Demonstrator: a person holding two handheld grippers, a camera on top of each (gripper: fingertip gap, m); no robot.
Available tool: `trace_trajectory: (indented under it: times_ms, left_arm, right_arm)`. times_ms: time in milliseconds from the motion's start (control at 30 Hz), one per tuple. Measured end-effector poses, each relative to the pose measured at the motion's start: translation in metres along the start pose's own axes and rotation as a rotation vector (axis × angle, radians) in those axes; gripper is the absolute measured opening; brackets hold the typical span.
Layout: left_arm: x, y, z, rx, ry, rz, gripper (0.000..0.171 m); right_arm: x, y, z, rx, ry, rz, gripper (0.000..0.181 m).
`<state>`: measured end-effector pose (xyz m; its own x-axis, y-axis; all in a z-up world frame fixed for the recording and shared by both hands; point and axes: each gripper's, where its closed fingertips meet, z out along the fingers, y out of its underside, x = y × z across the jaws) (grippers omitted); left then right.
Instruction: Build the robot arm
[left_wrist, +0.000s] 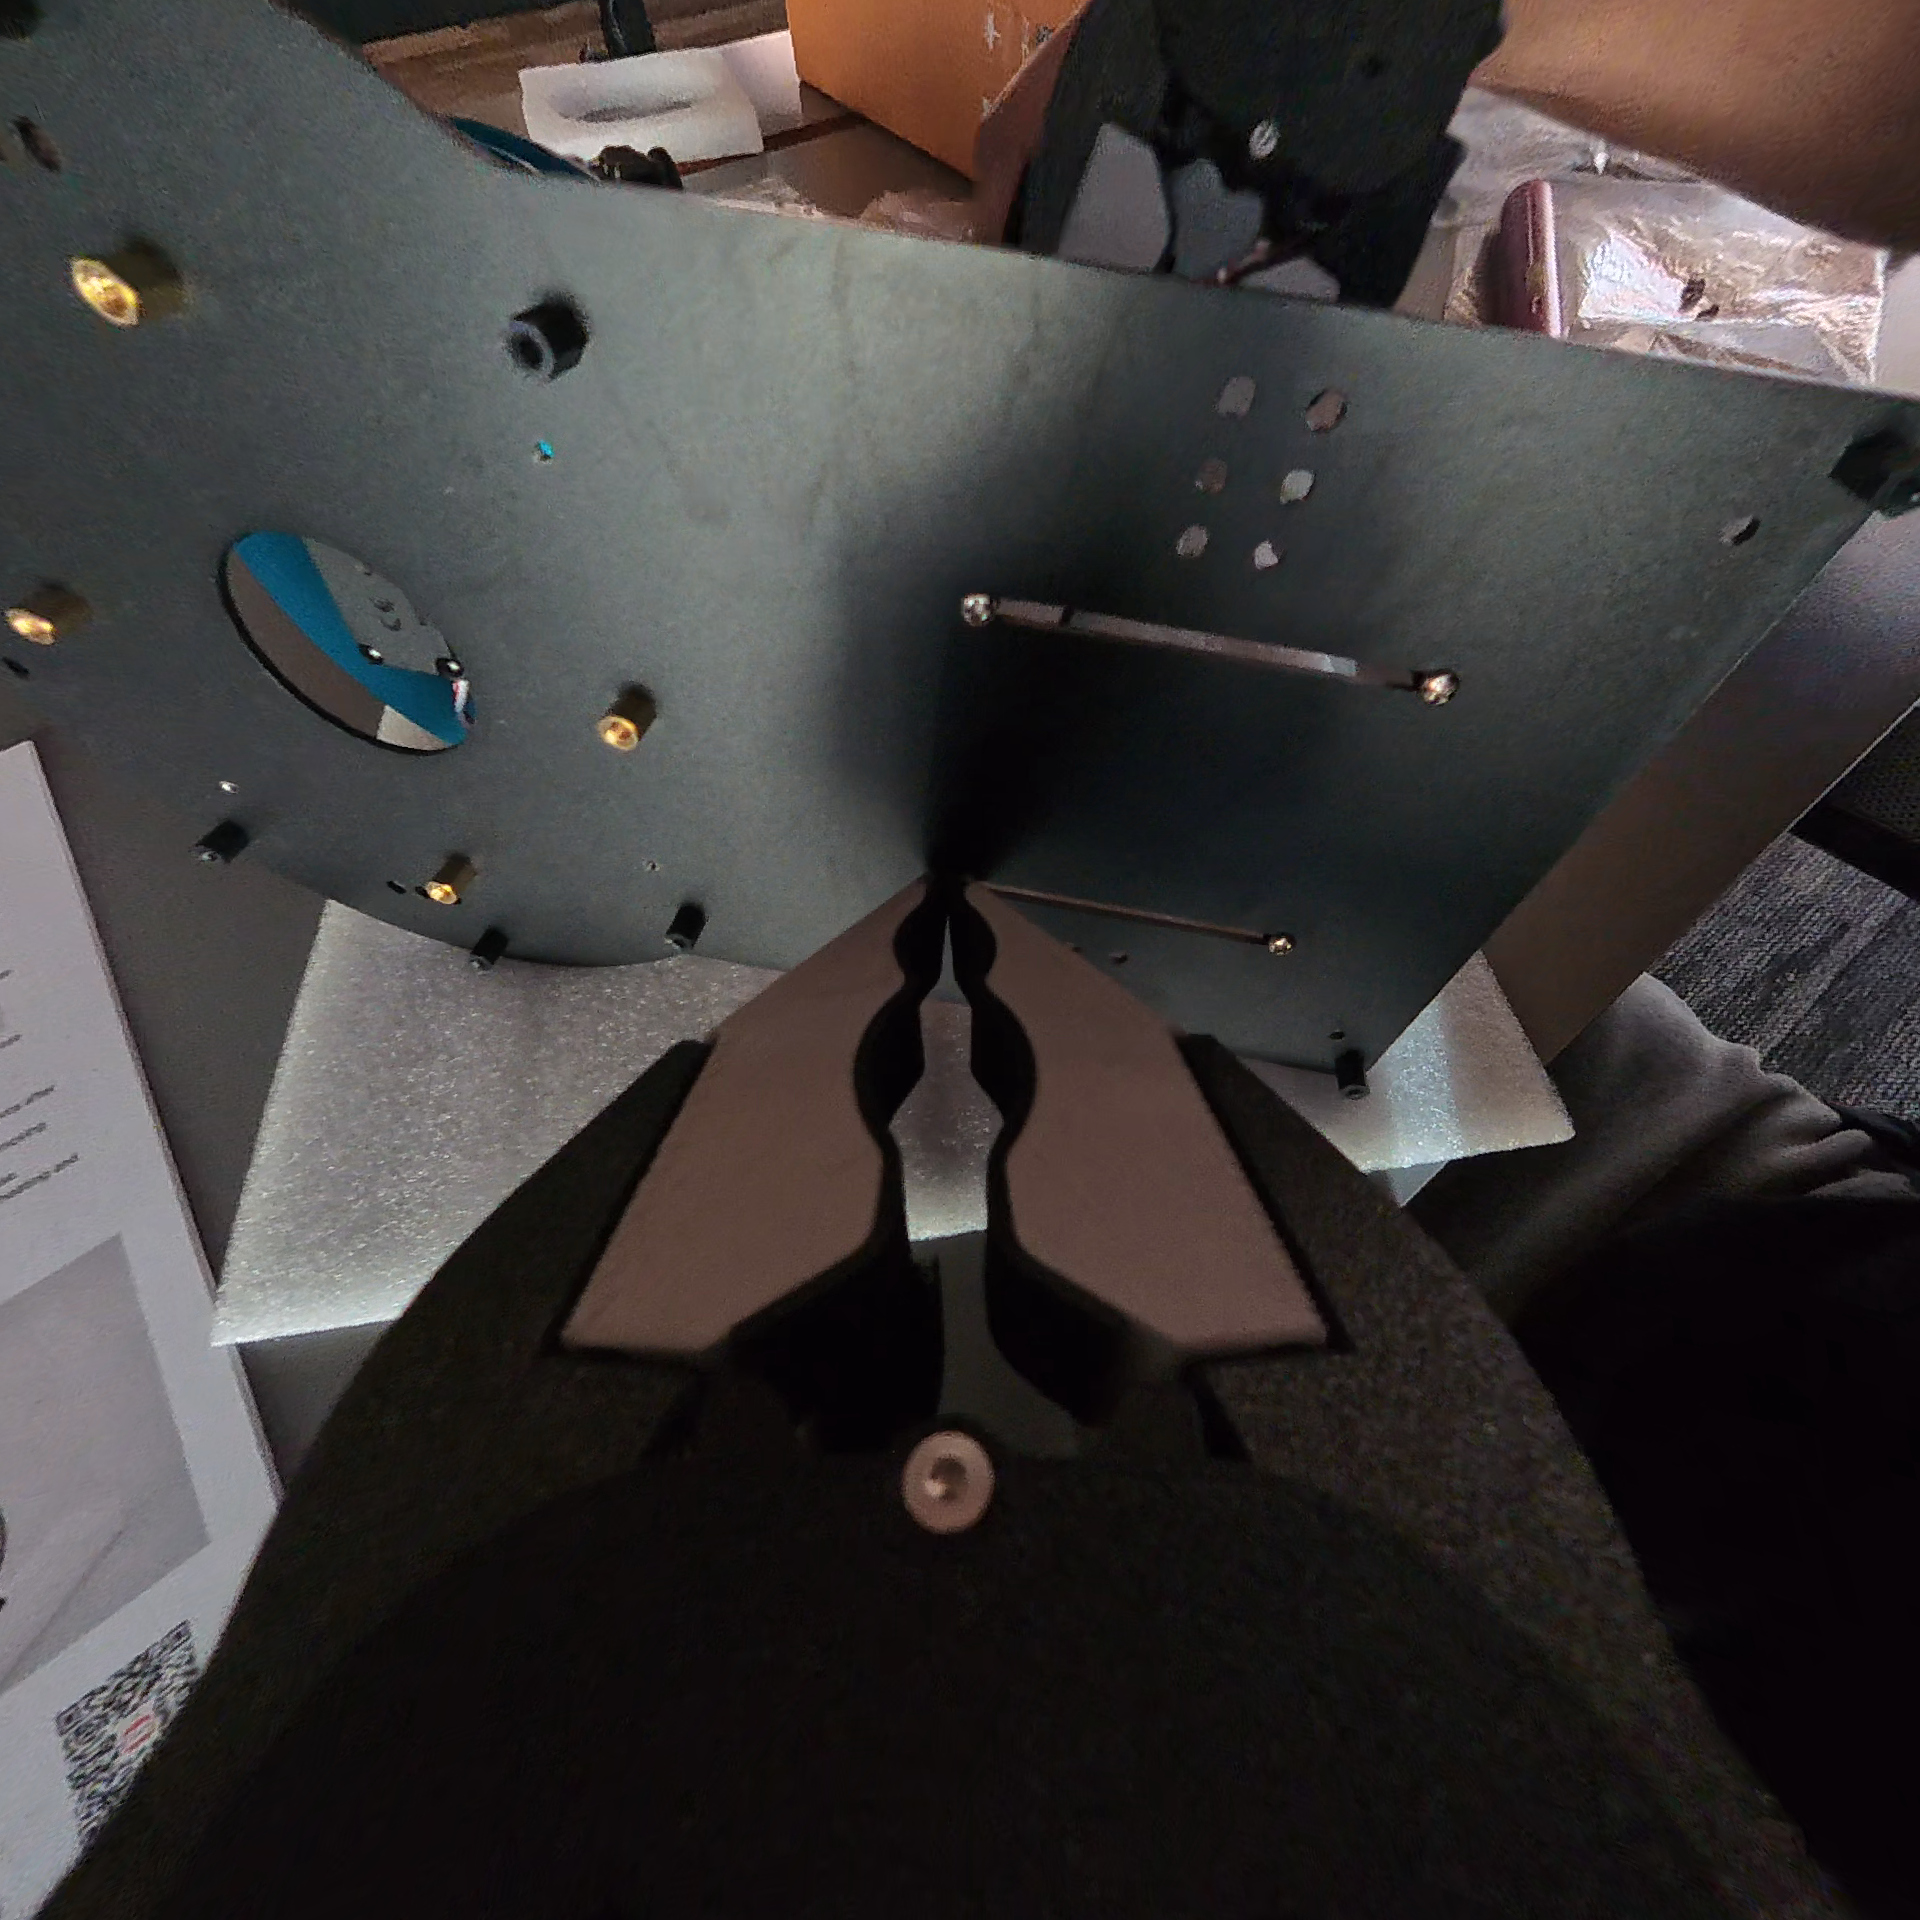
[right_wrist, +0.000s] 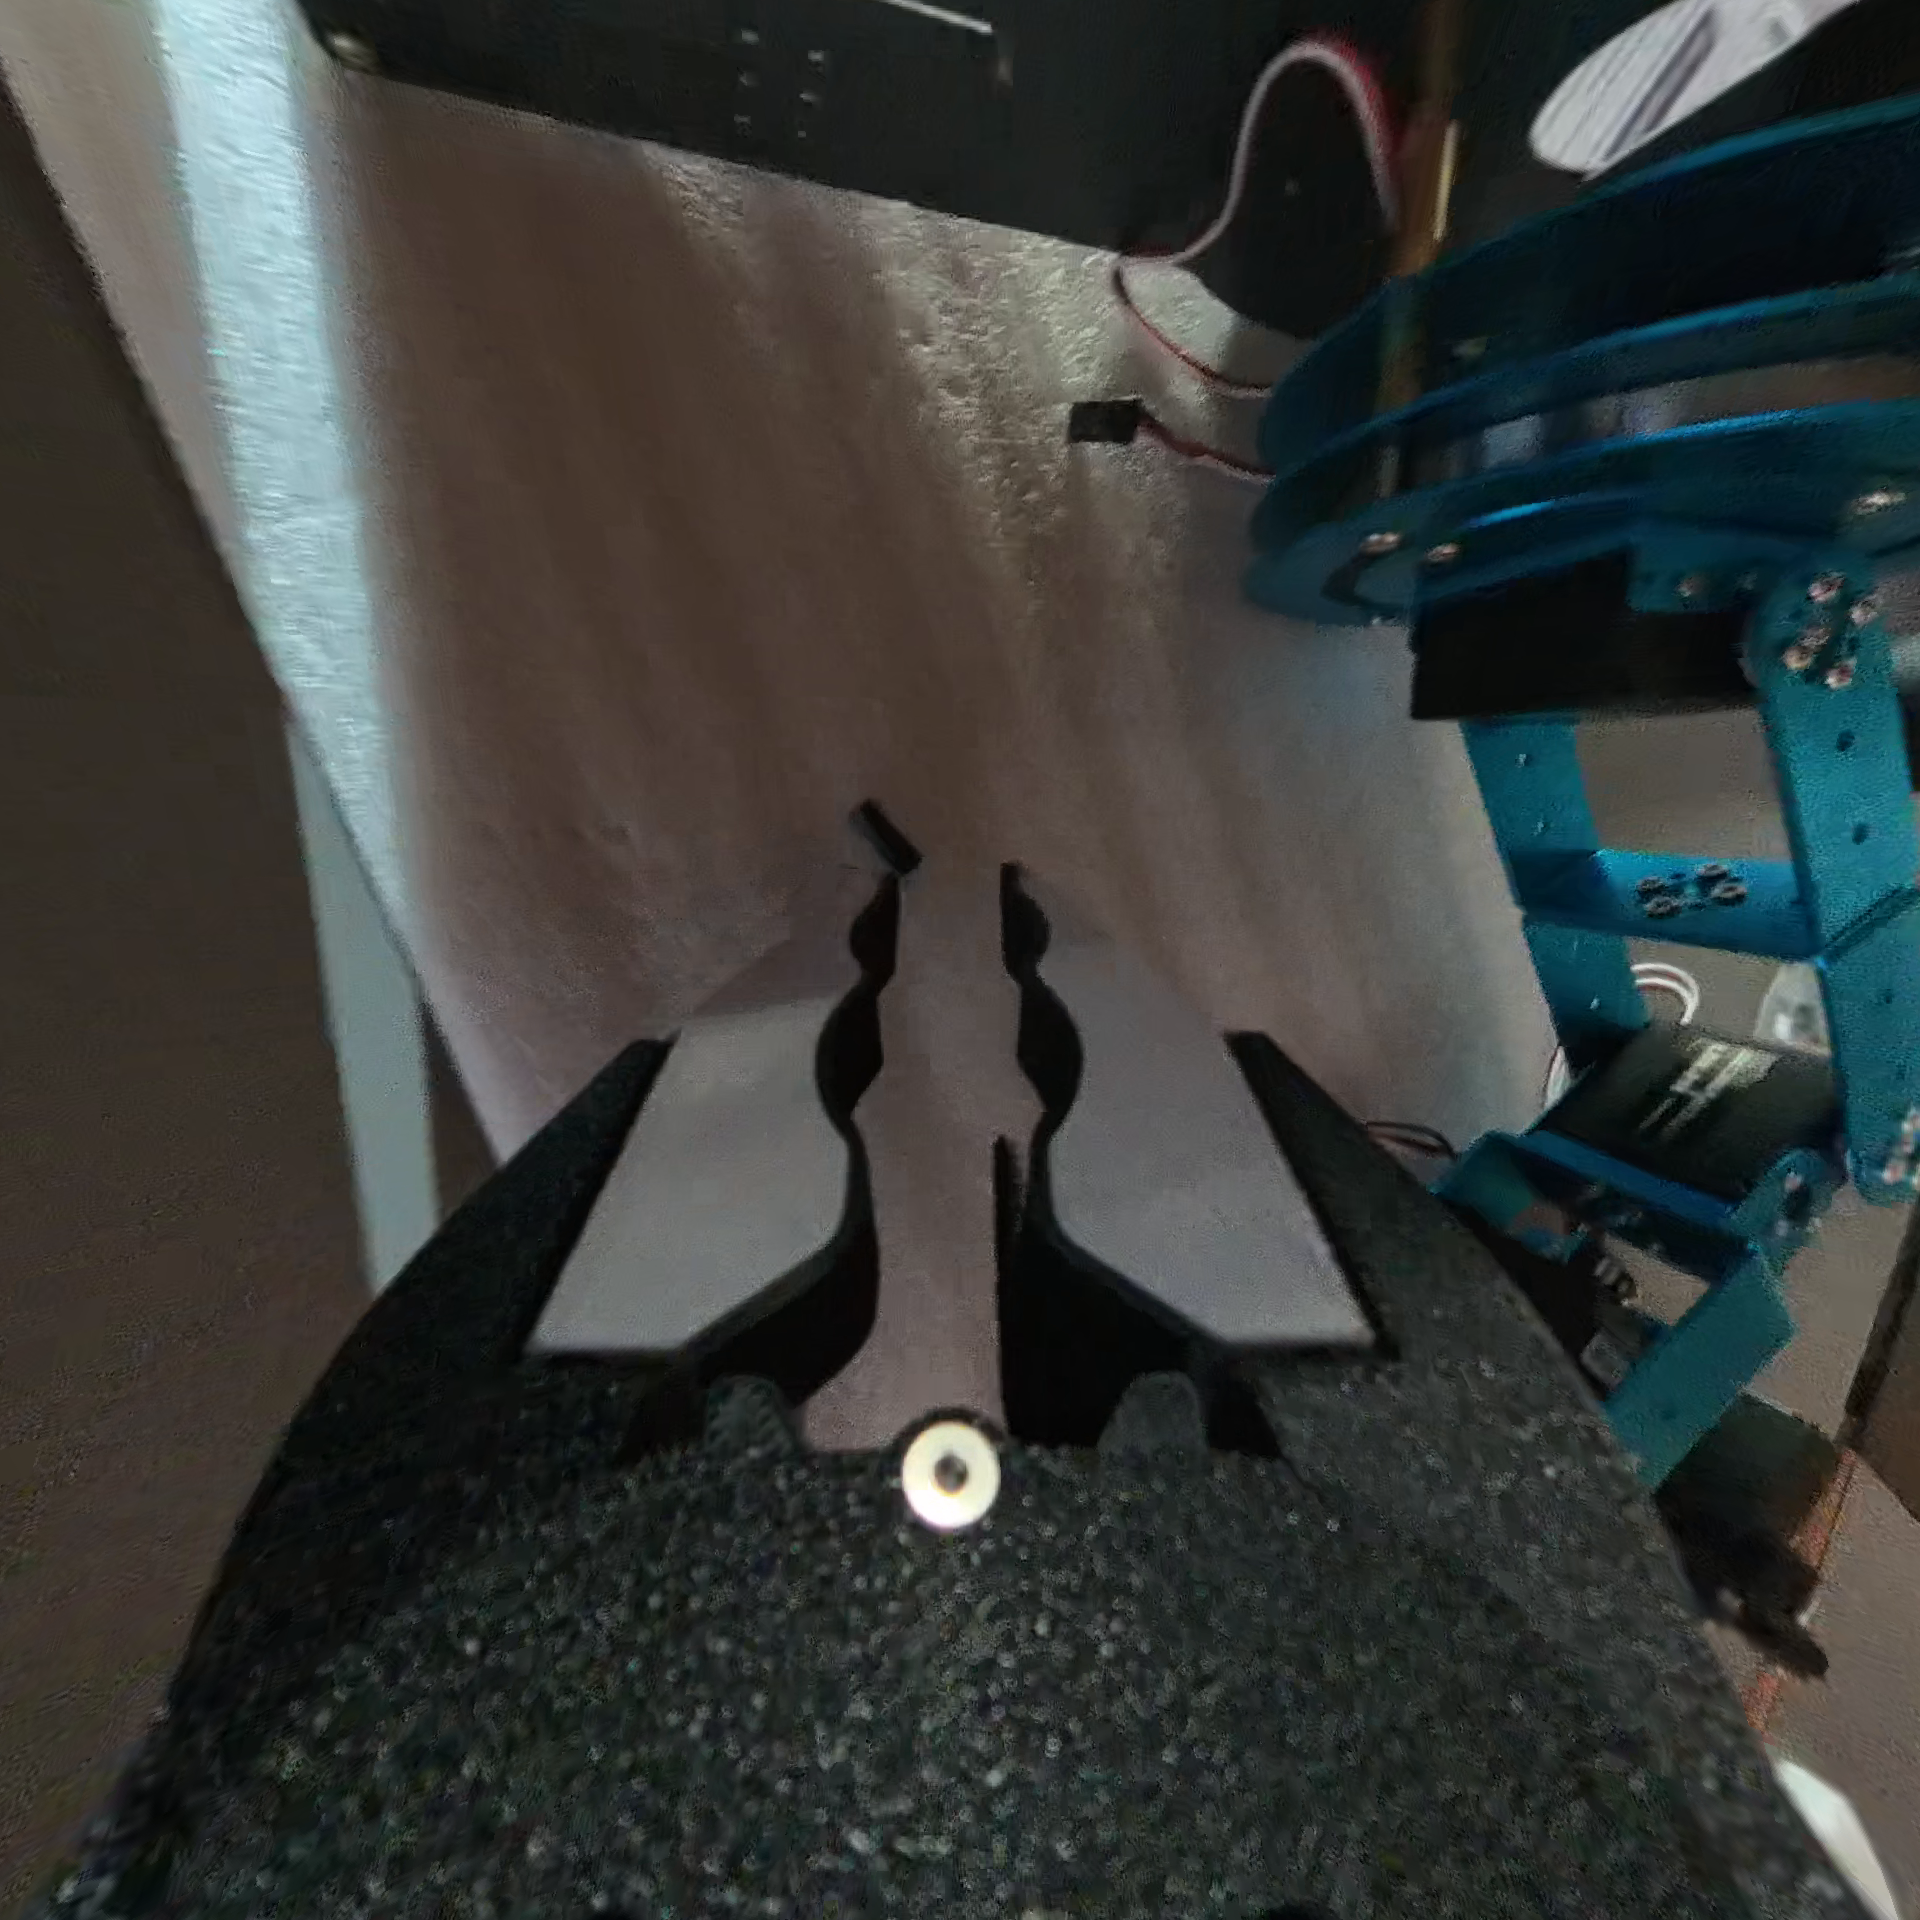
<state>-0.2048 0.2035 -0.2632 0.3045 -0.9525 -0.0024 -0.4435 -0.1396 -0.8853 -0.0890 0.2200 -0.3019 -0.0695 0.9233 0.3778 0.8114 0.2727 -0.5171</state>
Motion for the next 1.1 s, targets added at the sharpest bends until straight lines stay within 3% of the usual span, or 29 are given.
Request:
trace_trajectory:
  times_ms: [233,333,500,667,800,1100]
  left_arm:
    - [0.000,0.000,0.000,0.005,0.029,-0.030,0.000]
    - [0.000,0.000,0.000,0.000,0.031,-0.022,0.000]
    - [0.000,0.000,0.000,-0.008,0.027,-0.017,0.000]
    - [0.000,0.000,0.000,-0.013,0.021,-0.022,0.000]
    - [0.000,0.000,0.000,-0.016,0.029,-0.037,0.000]
    - [0.000,0.000,0.001,-0.022,0.028,-0.051,0.000]
  right_arm:
    - [-0.008,-0.003,-0.007,0.159,-0.259,0.186,0.006]
    - [-0.006,-0.017,-0.014,0.313,-0.310,0.212,0.028]
    - [0.000,-0.010,-0.013,0.363,-0.303,0.227,0.029]
    - [-0.005,0.005,-0.002,0.260,-0.372,0.129,0.031]
    - [-0.010,-0.013,-0.006,0.326,-0.467,0.080,0.029]
    - [-0.017,-0.005,0.000,0.273,-0.531,0.042,0.016]
